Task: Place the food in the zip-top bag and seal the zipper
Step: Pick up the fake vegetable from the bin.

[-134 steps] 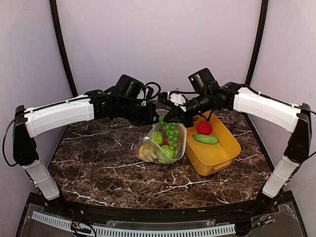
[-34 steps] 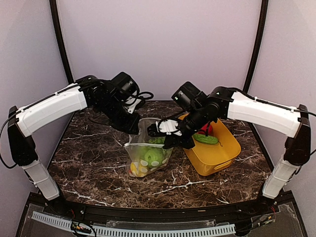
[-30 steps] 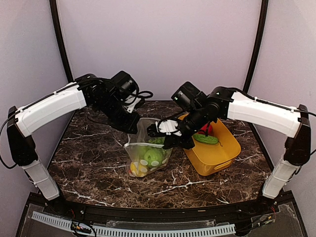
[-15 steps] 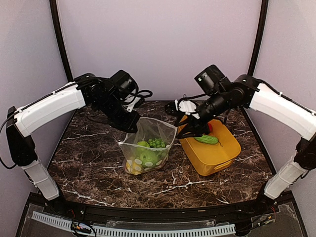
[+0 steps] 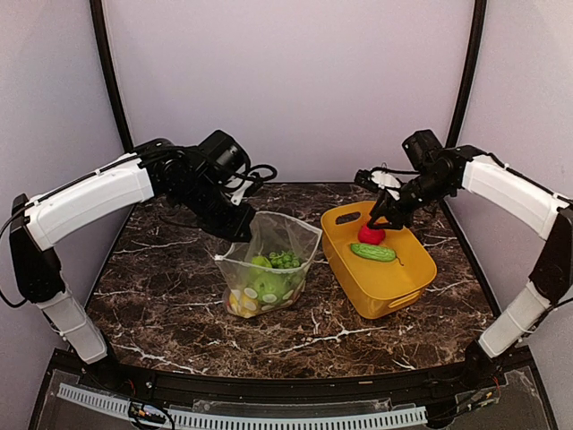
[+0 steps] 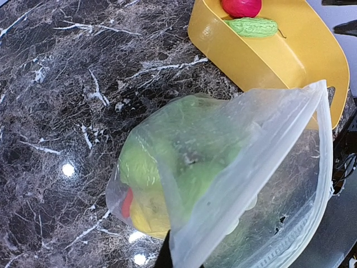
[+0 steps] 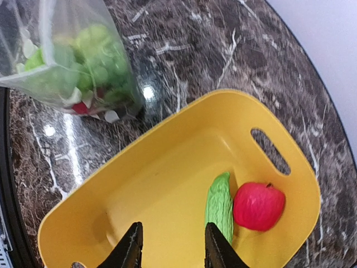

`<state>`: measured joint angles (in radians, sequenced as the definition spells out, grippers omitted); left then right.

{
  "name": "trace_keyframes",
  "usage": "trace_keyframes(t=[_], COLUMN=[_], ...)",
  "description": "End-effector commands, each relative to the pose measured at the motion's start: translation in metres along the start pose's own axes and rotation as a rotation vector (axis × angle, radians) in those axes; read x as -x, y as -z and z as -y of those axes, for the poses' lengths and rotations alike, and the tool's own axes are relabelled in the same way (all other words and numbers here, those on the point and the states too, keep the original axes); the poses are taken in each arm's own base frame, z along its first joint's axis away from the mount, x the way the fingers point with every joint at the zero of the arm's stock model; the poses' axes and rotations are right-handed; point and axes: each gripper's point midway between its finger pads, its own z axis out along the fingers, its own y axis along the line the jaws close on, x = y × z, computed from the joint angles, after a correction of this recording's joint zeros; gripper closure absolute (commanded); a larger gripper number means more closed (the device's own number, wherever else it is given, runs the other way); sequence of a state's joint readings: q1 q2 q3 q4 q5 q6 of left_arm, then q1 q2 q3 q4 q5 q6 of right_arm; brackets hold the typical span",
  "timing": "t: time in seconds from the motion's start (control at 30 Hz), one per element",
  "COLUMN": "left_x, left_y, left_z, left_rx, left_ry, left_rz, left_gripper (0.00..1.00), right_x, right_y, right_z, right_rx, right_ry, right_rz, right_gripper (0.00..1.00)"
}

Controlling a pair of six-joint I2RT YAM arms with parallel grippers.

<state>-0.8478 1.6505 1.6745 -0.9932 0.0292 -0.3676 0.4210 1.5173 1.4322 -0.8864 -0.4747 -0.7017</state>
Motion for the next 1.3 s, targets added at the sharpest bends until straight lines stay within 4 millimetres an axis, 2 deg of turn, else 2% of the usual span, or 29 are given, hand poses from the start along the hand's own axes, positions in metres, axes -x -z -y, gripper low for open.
trace_keyframes(t=[0.0, 0.1, 0.33, 0.47, 1.0, 1.1, 1.27], left_x=[0.002, 0.001, -0.001, 0.000, -0.003, -0.003, -0.003], left_y=[0.013, 0.011, 0.009, 0.008, 0.005, 0.004, 0.004], left_z=[0.002, 0.002, 0.004, 0.005, 0.005, 0.005, 0.005], left_rx=[-0.028, -0.037, -0.047, -0.051, -0.056, -0.059, -0.060], left_ry=[0.007, 0.009, 0.010, 0.011, 0.009, 0.009, 0.010], left_rz=[0.049, 0.050, 0.045, 0.046, 0.035, 0.034, 0.033], left_gripper=[0.99, 0.99, 0.99, 0.99, 0.99, 0.99, 0.99], right_x=[-0.050, -0.077, -0.112, -0.128, -0.166, -0.170, -0.170], right_y=[-0.028, -0.042, -0.061, -0.070, -0.103, -0.107, -0.107], right_z=[0.024, 0.034, 0.053, 0.059, 0.069, 0.068, 0.064], right_rx=[-0.050, -0.075, -0.141, -0.153, -0.168, -0.161, -0.151], right_ry=[-0.063, -0.079, -0.076, -0.070, -0.060, -0.062, -0.078], right_rz=[-0.174, -0.280, -0.418, -0.477, -0.568, -0.573, -0.575], right_gripper=[0.66, 0.68, 0.69, 0.65, 0.46, 0.47, 0.53])
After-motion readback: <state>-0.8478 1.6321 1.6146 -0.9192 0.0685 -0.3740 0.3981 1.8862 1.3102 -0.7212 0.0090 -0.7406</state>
